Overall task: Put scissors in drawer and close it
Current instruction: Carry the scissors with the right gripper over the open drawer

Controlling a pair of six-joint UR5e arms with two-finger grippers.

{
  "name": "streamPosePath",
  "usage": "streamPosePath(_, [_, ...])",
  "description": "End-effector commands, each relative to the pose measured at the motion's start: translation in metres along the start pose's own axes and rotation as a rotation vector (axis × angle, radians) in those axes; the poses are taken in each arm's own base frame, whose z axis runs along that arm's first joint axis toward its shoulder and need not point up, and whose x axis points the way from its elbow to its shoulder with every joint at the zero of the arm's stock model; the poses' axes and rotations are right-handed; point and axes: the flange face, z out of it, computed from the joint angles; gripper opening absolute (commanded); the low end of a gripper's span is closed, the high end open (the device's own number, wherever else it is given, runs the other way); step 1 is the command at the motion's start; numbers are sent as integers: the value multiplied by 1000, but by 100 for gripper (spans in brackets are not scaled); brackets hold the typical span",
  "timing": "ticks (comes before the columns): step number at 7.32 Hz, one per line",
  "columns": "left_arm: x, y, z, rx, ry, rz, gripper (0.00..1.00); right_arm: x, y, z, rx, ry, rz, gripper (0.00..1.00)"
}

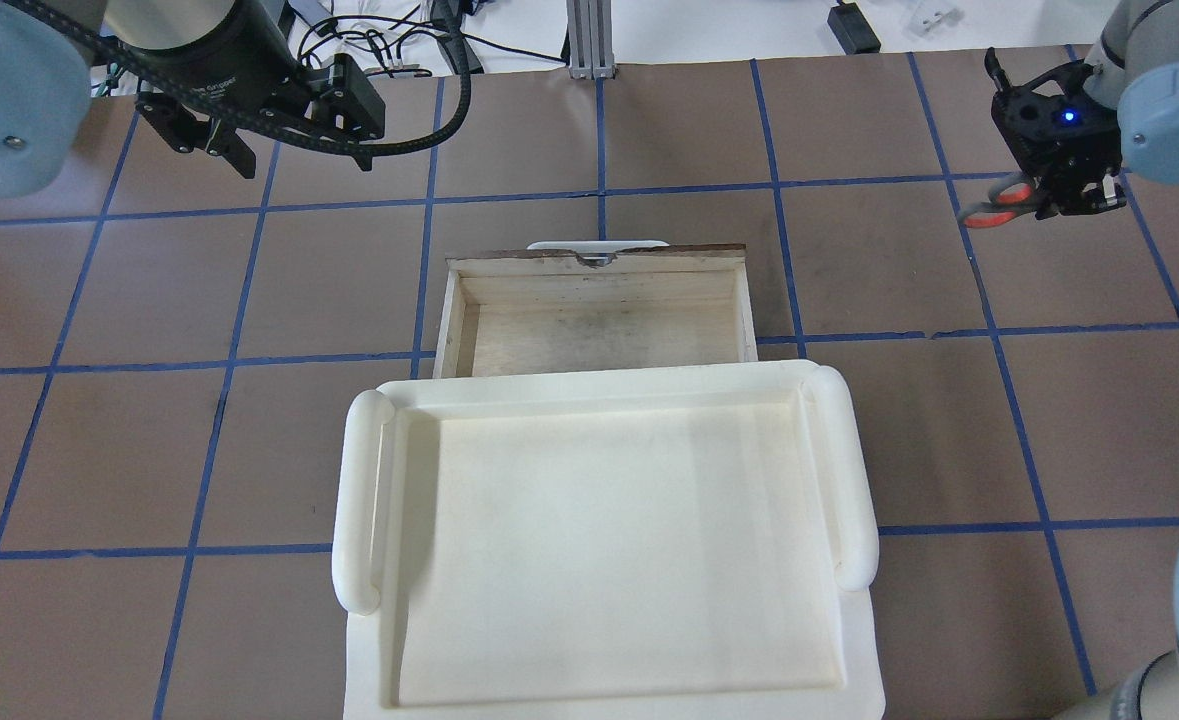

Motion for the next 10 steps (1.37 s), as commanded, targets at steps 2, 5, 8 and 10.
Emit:
streamPosePath(2, [0,0,0,0,1,0,100,-10,-130,-49,21,-24,124,0])
streamPosePath(5, [0,0,0,0,0,0,100,-27,-251,-77,18,-30,293,0])
streamPosePath(8, [0,0,0,0,0,0,100,-47,-324,-76,35,-70,374,0])
streamPosePath(10, [0,0,0,0,1,0,100,-55,-375,-58,20,-101,381,0])
